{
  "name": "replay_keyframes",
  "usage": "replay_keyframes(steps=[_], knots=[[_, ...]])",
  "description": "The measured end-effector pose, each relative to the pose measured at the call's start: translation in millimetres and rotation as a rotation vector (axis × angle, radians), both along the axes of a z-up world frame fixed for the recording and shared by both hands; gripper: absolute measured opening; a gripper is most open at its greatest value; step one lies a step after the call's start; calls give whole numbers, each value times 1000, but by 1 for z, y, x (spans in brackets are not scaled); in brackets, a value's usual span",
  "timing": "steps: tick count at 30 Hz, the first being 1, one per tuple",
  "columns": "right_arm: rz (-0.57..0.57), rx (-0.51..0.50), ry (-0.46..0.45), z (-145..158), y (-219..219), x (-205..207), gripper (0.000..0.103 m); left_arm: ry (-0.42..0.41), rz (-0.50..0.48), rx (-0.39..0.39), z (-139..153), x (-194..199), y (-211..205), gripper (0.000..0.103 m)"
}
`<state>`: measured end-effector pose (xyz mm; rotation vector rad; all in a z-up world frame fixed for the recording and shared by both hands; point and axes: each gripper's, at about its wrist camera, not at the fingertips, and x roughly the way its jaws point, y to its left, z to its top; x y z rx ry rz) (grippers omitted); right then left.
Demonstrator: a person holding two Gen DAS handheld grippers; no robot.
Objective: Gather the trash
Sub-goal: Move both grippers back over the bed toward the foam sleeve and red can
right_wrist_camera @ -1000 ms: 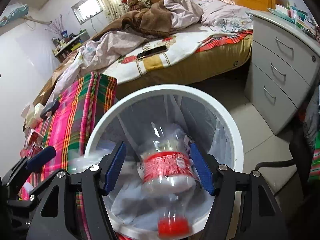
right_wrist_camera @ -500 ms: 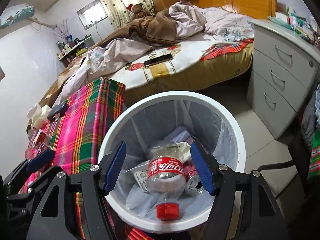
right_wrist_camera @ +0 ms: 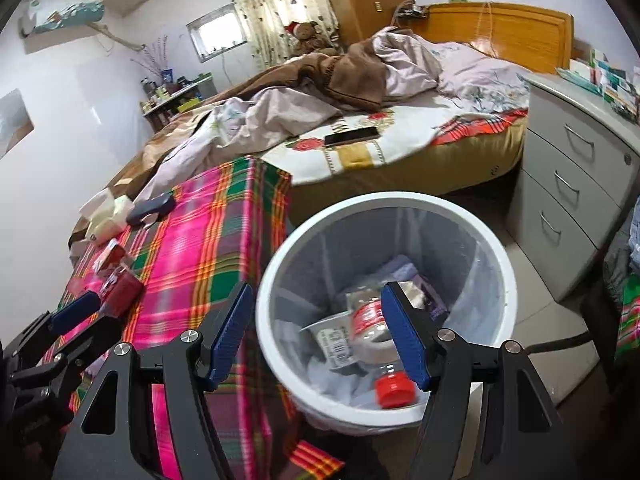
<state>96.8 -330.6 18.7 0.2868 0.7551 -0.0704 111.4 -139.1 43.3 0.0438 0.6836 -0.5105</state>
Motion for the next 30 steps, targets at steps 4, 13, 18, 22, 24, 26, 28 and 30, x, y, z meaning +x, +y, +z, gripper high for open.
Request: replay_keyframes(steps=[4, 13, 18, 22, 24, 26, 28, 30], knots=[[30, -9, -16, 2, 16, -1, 68, -25, 57, 32, -2, -7, 22, 71], [122, -10, -36, 3, 55, 2, 68, 1, 167, 14, -10, -14, 81, 71], [163, -7, -40, 1, 74, 6, 68, 33, 229, -12, -17, -15, 112, 71], [201, -7, -40, 0, 91, 10, 68, 38, 279, -4, -22, -18, 132, 71], [216, -11, -35, -2, 101, 12, 68, 43, 306, 4, -25, -19, 143, 71], [237, -13, -32, -4, 109, 14, 68, 55, 328, 12, -30, -21, 153, 71], [260, -13, -28, -6, 119, 18, 68, 69, 357, 18, -35, -20, 162, 71], [275, -14, -23, -8, 126, 22, 68, 91, 377, 21, -40, -19, 171, 71]])
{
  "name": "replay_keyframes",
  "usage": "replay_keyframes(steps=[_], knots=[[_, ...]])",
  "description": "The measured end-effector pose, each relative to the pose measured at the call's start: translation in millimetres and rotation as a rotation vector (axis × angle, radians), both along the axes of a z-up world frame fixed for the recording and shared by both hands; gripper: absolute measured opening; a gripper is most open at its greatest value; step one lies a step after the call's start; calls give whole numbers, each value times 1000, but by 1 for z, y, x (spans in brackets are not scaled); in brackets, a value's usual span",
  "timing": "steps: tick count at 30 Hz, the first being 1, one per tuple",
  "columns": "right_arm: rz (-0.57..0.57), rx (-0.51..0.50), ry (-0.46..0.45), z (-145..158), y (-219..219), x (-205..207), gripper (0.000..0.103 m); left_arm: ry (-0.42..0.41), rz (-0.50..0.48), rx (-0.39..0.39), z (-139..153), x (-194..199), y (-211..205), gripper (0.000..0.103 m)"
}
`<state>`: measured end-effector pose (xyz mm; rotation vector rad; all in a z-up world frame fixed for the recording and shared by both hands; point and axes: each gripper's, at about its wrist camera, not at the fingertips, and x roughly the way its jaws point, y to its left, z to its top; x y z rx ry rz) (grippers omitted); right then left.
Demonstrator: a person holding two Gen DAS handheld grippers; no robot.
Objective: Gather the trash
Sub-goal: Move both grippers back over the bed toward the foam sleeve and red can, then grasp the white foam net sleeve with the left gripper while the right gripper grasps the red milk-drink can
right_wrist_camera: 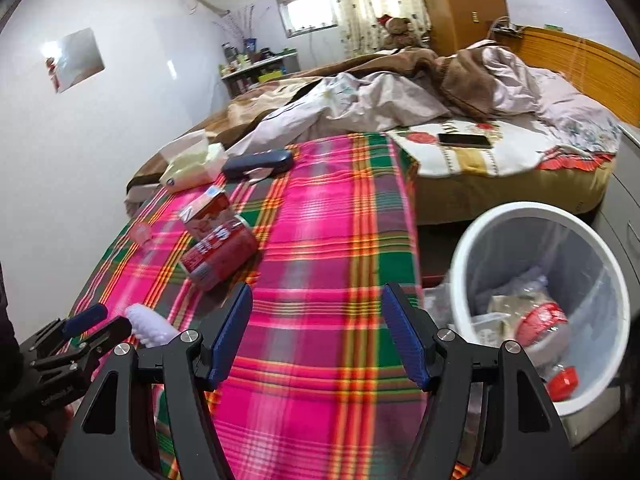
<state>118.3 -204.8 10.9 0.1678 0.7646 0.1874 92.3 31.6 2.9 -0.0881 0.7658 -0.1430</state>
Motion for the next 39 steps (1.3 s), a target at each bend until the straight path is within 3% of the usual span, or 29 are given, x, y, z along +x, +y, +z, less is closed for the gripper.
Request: replay_keyframes(steps=[11, 21, 27, 39], knots=[[69, -29, 48, -12, 34, 29, 68, 98, 24, -114, -28, 18, 8, 72], [96, -36, 80, -19, 50, 50, 68, 128, 65, -140, -40, 44, 4, 76], [94, -4, 114, -25, 57, 63, 68, 137, 37, -51, -42, 43, -3, 77], [126, 41, 158, -30, 89, 85, 68, 155, 31, -47, -39, 25, 23, 76]])
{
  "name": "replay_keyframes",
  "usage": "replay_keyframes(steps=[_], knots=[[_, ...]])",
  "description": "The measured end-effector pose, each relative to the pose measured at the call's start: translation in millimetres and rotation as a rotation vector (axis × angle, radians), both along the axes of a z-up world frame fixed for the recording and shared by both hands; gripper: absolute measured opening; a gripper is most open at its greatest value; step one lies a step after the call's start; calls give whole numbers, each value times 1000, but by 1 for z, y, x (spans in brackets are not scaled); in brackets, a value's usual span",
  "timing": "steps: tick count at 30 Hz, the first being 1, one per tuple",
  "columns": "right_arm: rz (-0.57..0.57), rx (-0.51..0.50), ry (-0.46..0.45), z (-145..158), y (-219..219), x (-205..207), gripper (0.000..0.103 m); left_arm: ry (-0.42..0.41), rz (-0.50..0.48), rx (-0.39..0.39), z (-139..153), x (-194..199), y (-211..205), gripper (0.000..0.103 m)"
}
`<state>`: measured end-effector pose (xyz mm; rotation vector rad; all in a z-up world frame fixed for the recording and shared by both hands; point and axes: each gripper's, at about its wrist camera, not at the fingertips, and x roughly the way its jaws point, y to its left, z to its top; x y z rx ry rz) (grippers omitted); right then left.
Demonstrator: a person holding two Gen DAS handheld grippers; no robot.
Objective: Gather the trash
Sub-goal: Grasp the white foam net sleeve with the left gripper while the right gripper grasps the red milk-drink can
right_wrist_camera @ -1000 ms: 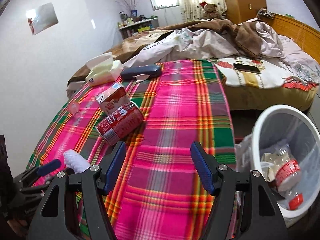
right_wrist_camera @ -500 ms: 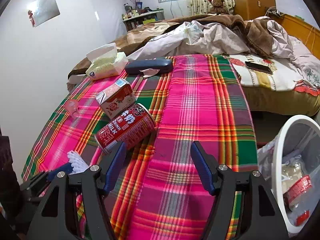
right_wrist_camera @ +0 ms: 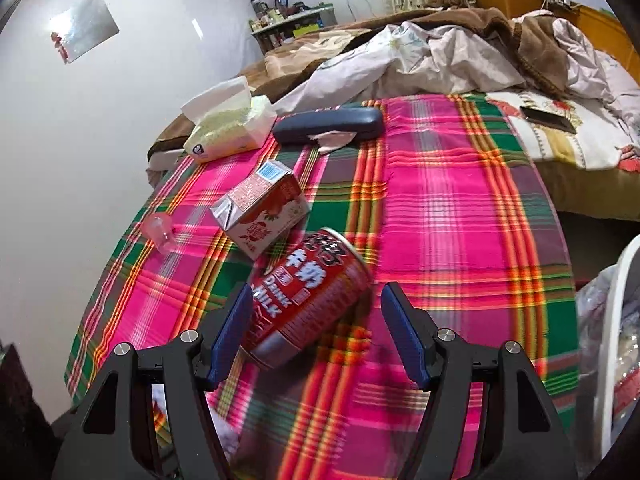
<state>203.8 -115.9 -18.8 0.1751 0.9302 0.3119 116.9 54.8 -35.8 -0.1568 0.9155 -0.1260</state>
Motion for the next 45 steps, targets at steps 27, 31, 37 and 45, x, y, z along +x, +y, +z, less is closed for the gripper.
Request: replay_keyframes(steps=[27, 31, 37, 45], knots=[[27, -168, 28, -11, -4, -7, 58, -9, 84, 2, -5, 14, 4, 79], [15, -155, 31, -10, -15, -11, 58, -13, 29, -21, -3, 14, -9, 79], [14, -131, 31, -12, -21, -13, 58, 5, 12, 18, -1, 0, -9, 79], [39, -106, 30, -12, -22, -22, 58, 52, 99, 50, -2, -18, 14, 81]])
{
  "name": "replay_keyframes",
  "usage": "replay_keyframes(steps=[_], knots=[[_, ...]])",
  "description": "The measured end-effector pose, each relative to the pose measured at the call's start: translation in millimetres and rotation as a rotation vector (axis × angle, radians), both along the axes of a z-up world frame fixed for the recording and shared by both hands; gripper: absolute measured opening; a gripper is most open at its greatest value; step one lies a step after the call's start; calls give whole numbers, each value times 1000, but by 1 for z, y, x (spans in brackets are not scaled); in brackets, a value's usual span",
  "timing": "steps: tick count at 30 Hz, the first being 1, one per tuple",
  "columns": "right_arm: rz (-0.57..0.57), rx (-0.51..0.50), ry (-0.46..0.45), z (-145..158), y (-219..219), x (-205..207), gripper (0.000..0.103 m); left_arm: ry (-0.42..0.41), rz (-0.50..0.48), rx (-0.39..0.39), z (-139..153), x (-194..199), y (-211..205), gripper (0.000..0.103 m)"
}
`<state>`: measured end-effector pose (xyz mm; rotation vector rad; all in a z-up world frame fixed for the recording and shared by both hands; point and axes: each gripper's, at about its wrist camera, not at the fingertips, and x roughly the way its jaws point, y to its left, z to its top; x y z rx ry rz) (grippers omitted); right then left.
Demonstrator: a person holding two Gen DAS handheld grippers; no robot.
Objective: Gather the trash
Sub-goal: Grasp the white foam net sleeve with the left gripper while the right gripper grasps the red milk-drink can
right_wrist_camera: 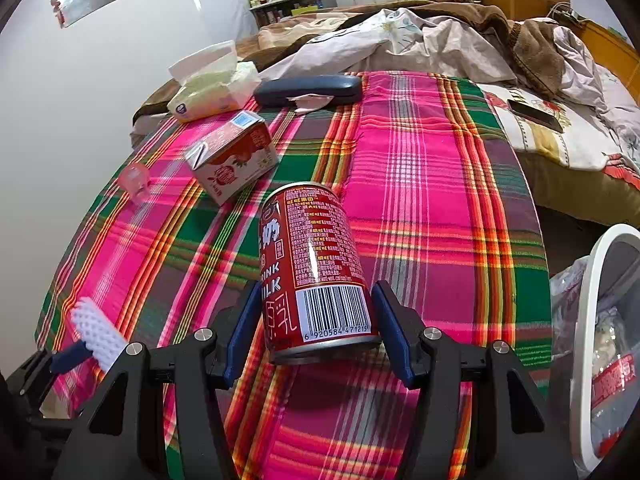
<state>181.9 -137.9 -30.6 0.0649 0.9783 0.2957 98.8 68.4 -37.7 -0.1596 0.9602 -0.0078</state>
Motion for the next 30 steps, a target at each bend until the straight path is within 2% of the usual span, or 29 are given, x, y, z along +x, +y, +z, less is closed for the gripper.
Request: replay_keyframes(steps=[4, 9, 12, 14, 20, 22, 24, 26, 30], knots=[[11, 9, -4, -1, 0, -3, 58, -7, 41, 5, 3, -7, 5, 81], [22, 20, -5, 0, -1, -7, 58, -33, 114, -122, 3, -6, 19, 81], [18, 24, -6, -1, -4, -7, 58, -62, 164, -118, 6, -1, 22, 81], [19, 29, -6, -1, -5, -7, 58, -64, 190, -149, 5, 4, 26, 81], [15, 34, -6, -2, -10, -6, 58, -51, 233, -165, -3, 24, 30, 81], [16, 35, -6, -2, -10, -5, 58, -13, 246, -186, -11, 31, 31, 81], [16, 32, -10, -2, -10, -5, 58, -25, 235, -155, -9, 32, 23, 80], [11, 28, -10, -3, -10, -4, 58, -15, 213, -158, -11, 37, 18, 76], [7, 31, -10, -3, -12, -4, 58, -20, 188, -109, -11, 45, 8, 66]])
